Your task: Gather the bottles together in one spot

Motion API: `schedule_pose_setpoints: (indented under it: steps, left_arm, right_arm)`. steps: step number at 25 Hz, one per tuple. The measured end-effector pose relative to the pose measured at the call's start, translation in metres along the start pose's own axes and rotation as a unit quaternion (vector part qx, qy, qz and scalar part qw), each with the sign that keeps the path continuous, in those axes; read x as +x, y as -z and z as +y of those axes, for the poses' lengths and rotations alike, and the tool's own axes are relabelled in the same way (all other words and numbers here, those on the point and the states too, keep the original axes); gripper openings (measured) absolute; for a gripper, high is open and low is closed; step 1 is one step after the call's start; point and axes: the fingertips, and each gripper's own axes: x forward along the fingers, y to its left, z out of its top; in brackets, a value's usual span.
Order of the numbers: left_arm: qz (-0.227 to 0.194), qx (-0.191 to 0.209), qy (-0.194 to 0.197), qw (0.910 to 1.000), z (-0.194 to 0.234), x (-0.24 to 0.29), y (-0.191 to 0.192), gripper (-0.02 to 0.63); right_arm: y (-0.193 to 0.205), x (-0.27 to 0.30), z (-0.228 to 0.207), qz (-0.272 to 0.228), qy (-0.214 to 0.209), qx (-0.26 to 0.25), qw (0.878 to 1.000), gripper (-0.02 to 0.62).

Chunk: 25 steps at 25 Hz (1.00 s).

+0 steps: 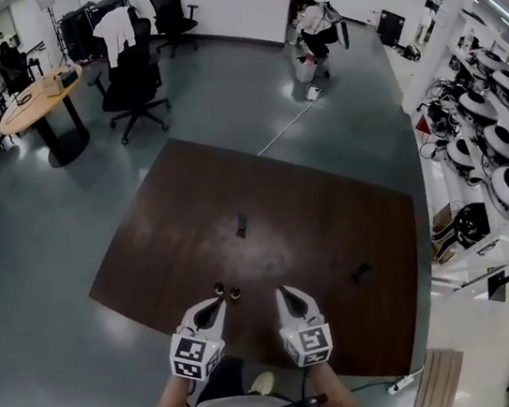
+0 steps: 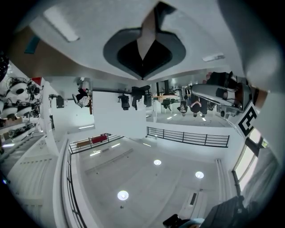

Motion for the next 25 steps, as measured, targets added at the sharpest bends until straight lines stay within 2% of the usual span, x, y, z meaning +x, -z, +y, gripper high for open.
schedule_pose_setpoints:
  steps: [6,18,25]
  left_arm:
    - [0.015,-0.018,-0.02,0.9995,0.043,0.021,0.003,0.0]
    - [0.052,-0.04,-0.025,0.9976,0.098,0.078,0.015,0.0]
    - [0.074,-0.058,-0.028,0.9952,0.124,0.097,0.027,0.0]
  right_arm:
    - [0.009,0.049,-0.01,0.017,-0.008,0.01,1.0,0.002]
    - [0.056,0.125,-0.023,0.08,-0.025,0.029,0.996,0.002]
    - [0.068,0.17,-0.034,0.093,-0.037,0.025,0.995,0.002]
